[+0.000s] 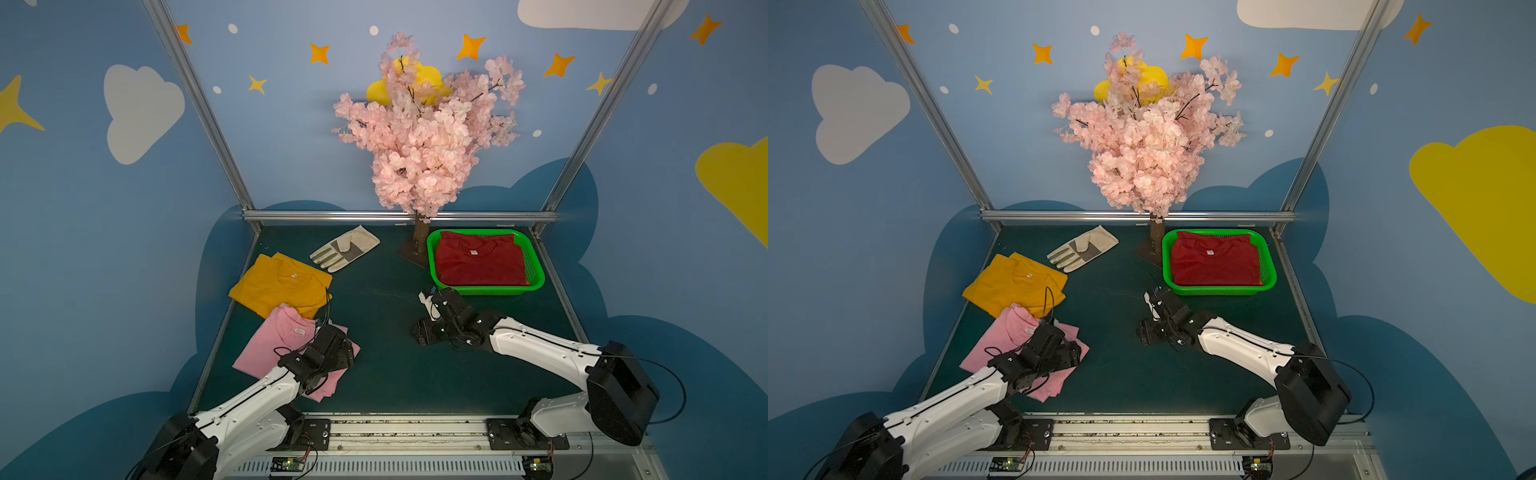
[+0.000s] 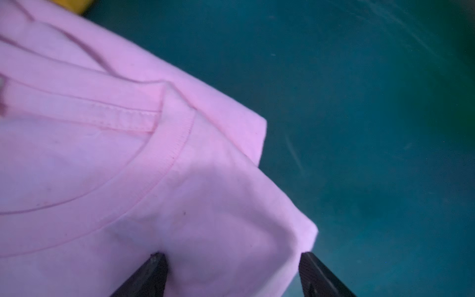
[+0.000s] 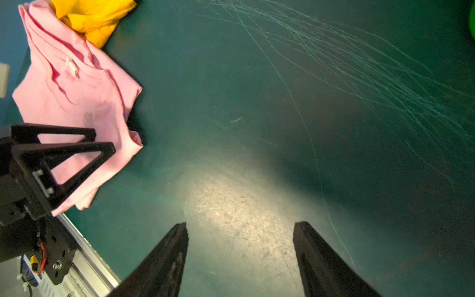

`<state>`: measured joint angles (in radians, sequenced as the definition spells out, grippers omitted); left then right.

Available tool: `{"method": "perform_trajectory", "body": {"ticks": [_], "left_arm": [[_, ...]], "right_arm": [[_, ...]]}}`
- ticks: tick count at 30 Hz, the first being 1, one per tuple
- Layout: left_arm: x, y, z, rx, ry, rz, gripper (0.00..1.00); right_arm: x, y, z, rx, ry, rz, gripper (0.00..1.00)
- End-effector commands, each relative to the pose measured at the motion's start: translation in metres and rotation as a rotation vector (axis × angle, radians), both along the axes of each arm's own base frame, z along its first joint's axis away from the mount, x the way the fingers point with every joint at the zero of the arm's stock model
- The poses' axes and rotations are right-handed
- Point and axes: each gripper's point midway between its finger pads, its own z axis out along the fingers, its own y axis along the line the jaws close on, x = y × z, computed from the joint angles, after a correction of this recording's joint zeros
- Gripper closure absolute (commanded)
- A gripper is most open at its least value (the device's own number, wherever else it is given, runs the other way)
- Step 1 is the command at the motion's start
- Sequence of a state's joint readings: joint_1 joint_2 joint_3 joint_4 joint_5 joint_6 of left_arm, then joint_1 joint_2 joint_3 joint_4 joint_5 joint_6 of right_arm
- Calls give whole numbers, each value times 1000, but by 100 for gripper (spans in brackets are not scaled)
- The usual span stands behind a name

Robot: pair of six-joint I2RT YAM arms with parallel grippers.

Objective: Put the folded t-shirts into the basket
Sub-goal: Move the T-shirt to the center of the board, then pick up the T-shirt from the center of the board.

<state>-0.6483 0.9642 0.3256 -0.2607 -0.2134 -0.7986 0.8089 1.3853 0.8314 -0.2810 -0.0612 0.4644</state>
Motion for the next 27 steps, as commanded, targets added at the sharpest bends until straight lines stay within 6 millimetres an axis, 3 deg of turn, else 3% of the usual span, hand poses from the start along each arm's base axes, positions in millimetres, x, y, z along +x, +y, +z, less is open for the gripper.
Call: {"method": "perform_trajectory", "body": {"ticks": [1,5,11,13,15,18,23,27], "left_arm": [[-24,-42,-13,-163,94,-29,17],[-16,-100,3,-232,45,-100,18],[-17,-240,22,-347,93,-420,19],[-15,-258,29,-343,79,-476,19],[-9,-256,38,-312,38,-490,19],[2,-227,48,-257,-2,-486,19],[25,-139,55,-105,-74,-409,19],[42,-75,51,-86,-81,-327,19]], "right_arm": [[2,-24,3,7,8,-51,30],[8,-59,-2,0,22,-142,30],[23,-109,-3,12,32,-322,29],[18,-124,-12,-6,53,-358,29],[16,-134,-12,-8,54,-384,29],[13,-138,-13,7,46,-403,29],[11,-99,-16,42,69,-283,28],[9,-77,-35,-10,111,-218,27]]}}
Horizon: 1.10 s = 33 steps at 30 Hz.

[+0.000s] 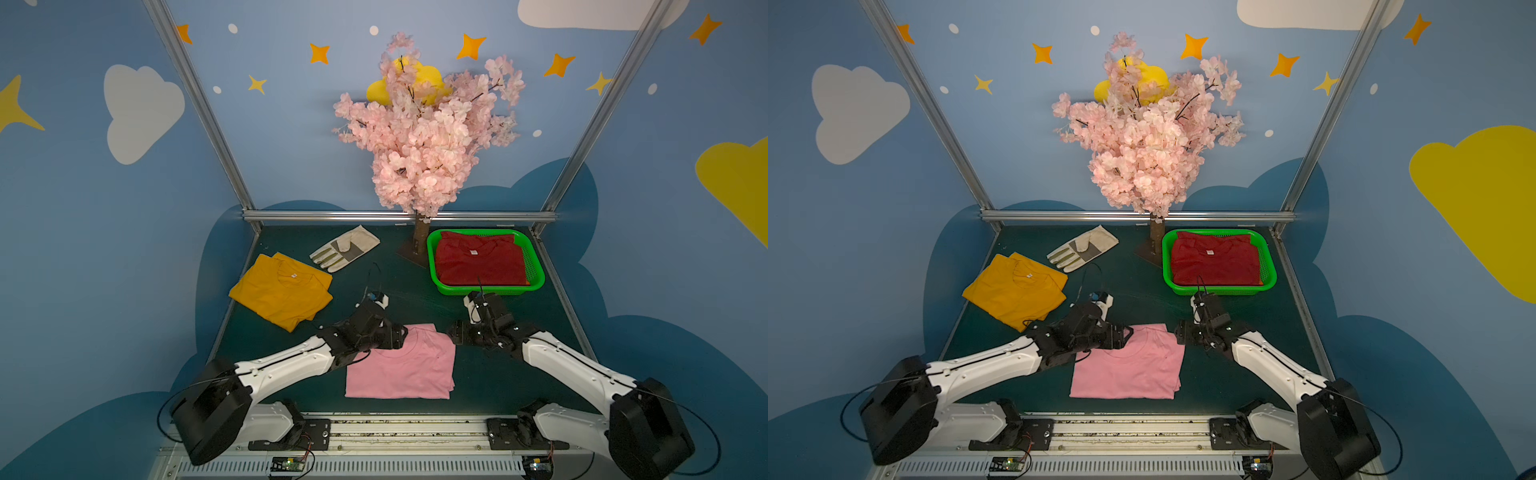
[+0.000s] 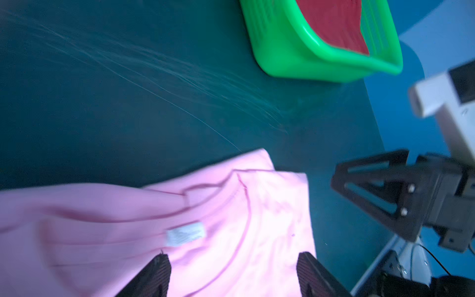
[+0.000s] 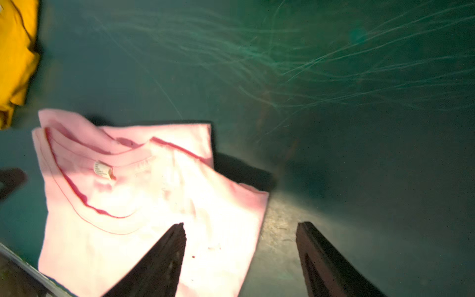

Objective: Put the folded t-shirts into the basket
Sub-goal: Pick up the T-shirt from the center of the board.

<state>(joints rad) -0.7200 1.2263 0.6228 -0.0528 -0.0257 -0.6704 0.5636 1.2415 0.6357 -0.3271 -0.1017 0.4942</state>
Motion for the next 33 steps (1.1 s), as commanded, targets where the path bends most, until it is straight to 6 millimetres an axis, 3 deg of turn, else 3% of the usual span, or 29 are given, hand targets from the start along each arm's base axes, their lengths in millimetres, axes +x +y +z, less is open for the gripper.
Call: {"method": "perform_trajectory", "body": {"ticks": [1,3,6,15,21,26,30,33], "left_arm": [[-6,49,-28,111,56,-5,19],[3,74,-34,108,84,44,19],[11,86,-43,62,119,70,18],[3,69,-73,-38,228,-7,18],[-6,67,-94,-49,271,-16,21],[-13,65,-104,-75,297,-20,36],[-13,65,-98,-92,267,-13,53],[-12,66,-94,-92,245,-17,64]], "right_arm": [[11,22,4,30,-6,33,27],[14,29,-1,33,4,44,27],[15,37,-9,19,35,69,28],[9,52,-36,-2,93,94,37],[8,65,-48,14,106,103,53],[13,77,-46,68,95,111,76],[18,86,-35,116,60,135,93],[23,87,-28,141,36,142,100]]}}
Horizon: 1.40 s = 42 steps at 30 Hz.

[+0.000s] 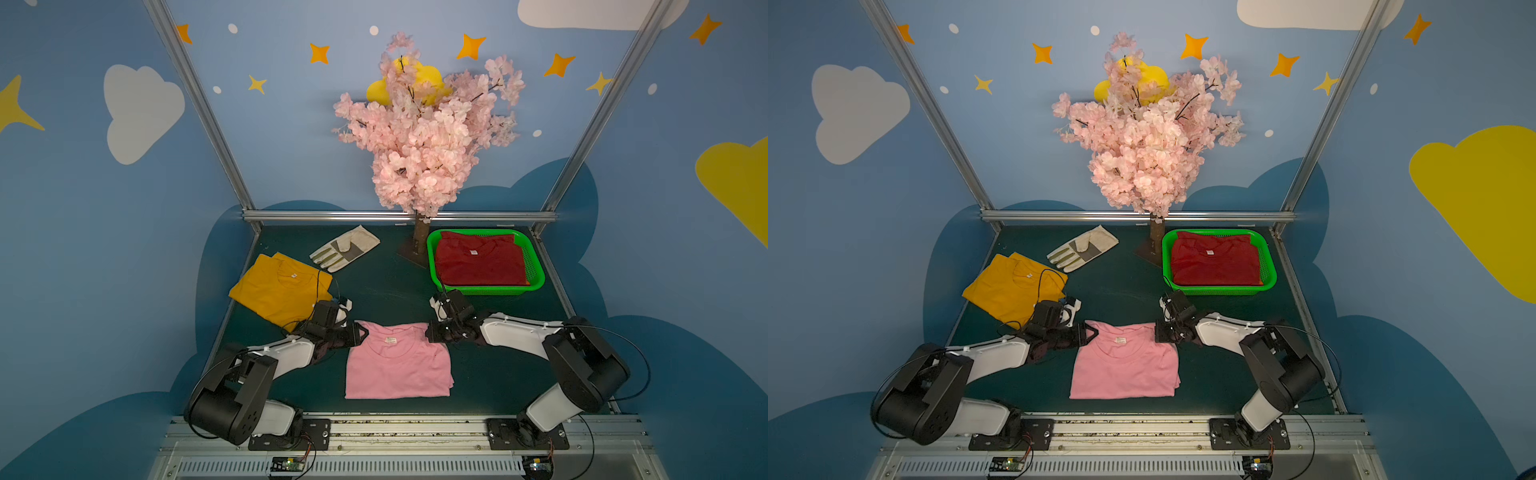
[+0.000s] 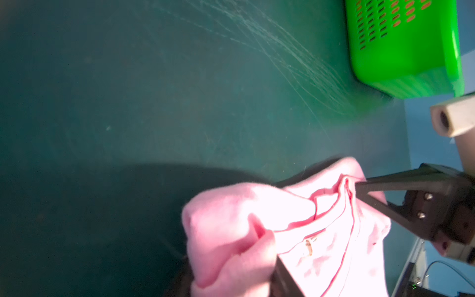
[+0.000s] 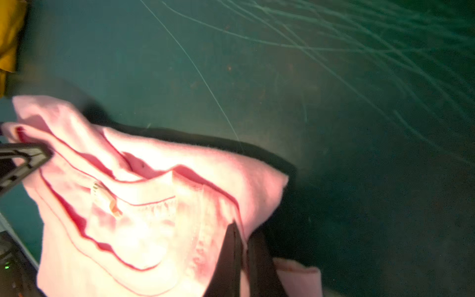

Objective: Put the folded t-shirts into the basket
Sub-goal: Pick up the T-shirt from the center of the board.

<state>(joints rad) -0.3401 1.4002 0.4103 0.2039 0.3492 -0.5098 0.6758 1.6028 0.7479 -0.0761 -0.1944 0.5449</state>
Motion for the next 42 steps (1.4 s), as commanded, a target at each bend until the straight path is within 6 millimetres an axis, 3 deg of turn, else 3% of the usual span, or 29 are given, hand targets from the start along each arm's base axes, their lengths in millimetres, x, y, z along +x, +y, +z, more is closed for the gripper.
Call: {"method": "perform_trajectory", "body": {"ticks": [1,5,8,9,19,25,31,42], "left_arm": [[-23,-1,-12,-5,83,-25,67],[-21,-7,-2,-60,52,-24,78],[-19,-13,14,-122,15,-21,96],[-19,-15,20,-142,0,-21,97],[-24,-24,94,-183,-218,-11,98],[-28,-30,133,-221,-302,-16,97],[-28,-42,161,-223,-352,-51,98],[-4,-71,213,-131,-448,-92,98]], "right_arm": [[6,9,13,72,-36,19,100],[14,6,28,137,-73,5,100],[18,0,40,170,-94,-5,100],[19,-3,45,179,-104,-8,100],[23,-30,88,191,-198,-44,100],[22,-46,124,191,-278,-62,100],[21,-59,153,189,-332,-85,100],[33,-102,211,107,-544,-205,100]]}}
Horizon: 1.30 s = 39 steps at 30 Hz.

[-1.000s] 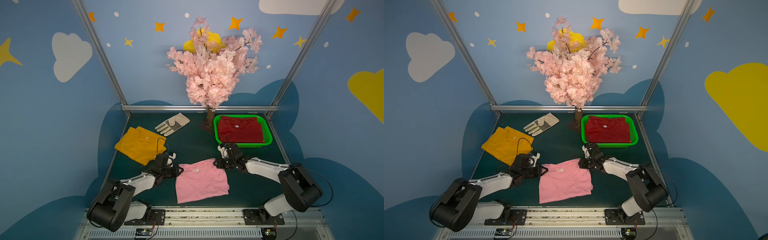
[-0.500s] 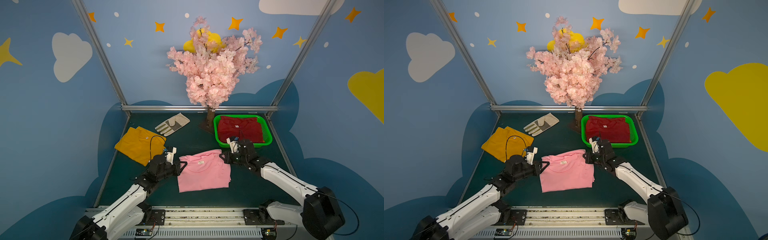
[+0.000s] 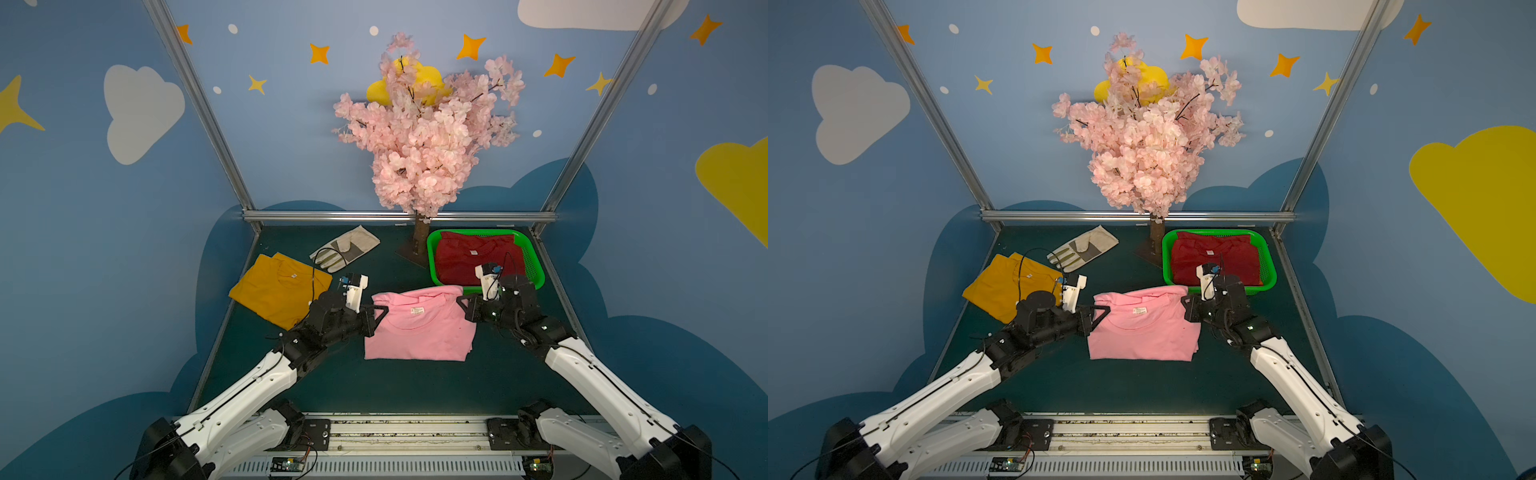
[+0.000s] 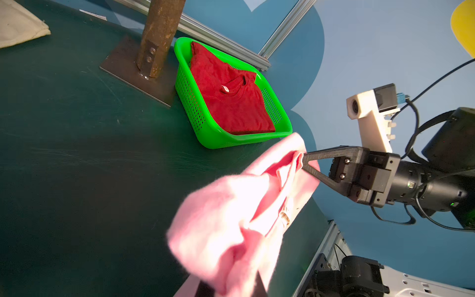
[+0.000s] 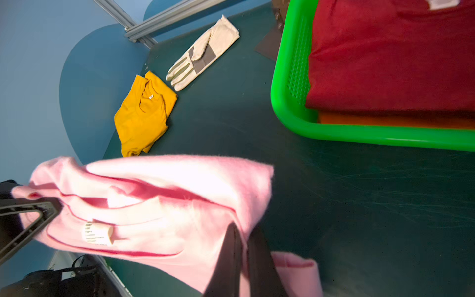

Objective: Put the folded t-shirts into the basket
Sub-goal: Pick up the T-shirt from the center of the board, then place the T-shirt in the bin.

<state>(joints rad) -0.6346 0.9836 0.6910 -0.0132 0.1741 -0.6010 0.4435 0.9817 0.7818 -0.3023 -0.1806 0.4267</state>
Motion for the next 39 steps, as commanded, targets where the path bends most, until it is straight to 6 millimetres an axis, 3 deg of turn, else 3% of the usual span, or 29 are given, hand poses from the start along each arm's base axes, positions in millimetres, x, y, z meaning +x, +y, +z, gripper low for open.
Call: {"method": "perform_trajectory", "body": {"ticks": [1,12,25,32,39], "left_arm": [[10,-4,13,49,-40,12,97],[32,-24,41,91,-71,5,97],[50,-57,47,120,-93,-34,97],[66,-93,42,85,-88,-88,97],[90,-150,47,46,-101,-161,98]], "right_arm": [[13,-23,32,-60,-105,-81,100],[37,-60,51,-84,-121,-200,100],[46,-90,44,-106,-103,-296,100],[53,-122,55,-182,-97,-373,100],[72,-156,67,-245,-120,-493,100]]}}
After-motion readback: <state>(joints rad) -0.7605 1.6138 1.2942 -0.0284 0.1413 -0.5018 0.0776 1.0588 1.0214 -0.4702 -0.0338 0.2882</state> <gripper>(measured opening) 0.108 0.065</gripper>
